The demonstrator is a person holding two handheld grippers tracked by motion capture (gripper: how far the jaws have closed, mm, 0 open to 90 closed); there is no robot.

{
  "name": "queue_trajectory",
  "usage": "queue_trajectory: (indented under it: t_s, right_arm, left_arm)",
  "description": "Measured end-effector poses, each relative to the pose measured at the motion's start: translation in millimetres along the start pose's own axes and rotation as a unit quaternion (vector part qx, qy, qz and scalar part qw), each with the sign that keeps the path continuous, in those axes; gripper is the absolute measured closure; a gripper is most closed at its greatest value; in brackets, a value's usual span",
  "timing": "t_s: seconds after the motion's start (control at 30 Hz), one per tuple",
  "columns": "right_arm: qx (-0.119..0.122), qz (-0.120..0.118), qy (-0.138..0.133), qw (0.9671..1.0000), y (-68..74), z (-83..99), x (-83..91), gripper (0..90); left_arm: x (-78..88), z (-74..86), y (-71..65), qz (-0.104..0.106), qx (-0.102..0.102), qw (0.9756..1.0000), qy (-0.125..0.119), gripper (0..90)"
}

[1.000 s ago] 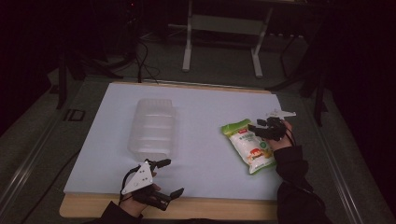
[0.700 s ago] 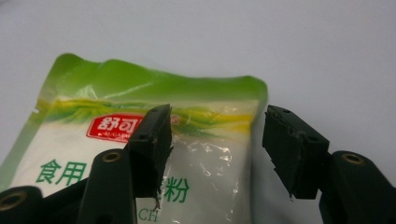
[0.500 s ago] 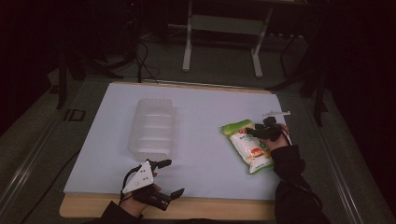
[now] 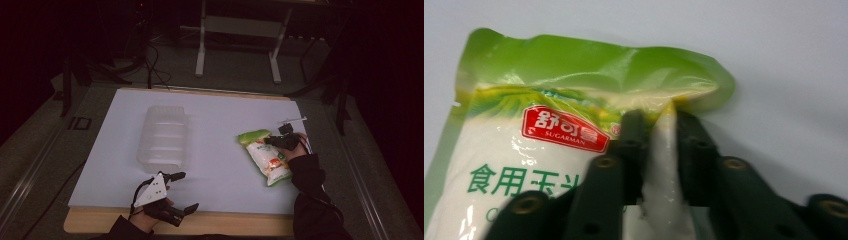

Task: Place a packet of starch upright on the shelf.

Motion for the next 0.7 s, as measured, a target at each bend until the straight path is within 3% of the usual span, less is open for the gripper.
queue_trajectory:
  t_s: [0.2, 0.3, 0.7]
  right_arm:
    - [0.002, 0.029, -0.001, 0.9996, 6.3, -1.5, 4.0, 87.2]
    - [0.007, 0.041, -0.014, 0.999, 9.2, -1.9, 7.6, 87.3]
    - [0.007, 0.011, -0.065, 0.9978, 25.1, -11.9, 42.2, 87.6]
  left_arm:
    - [0.6, -0.2, 0.3, -0.002, 0.002, 1.0, -0.002, 1.8]
    - [0.9, -0.4, 0.7, -0.003, 0.001, 1.0, -0.002, 1.8]
    - [0.9, -0.3, 1.8, -0.005, 0.003, 1.0, -0.003, 1.8]
Point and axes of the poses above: each handheld gripper's, and its own axes: x roughly backward along the jaws, z roughly out of its underside, y roughly to its left, the point moved 3 cm from there along -x, roughly forward along the jaws, and after that the axes turned 9 degrees about z, right-handed, at the moved point
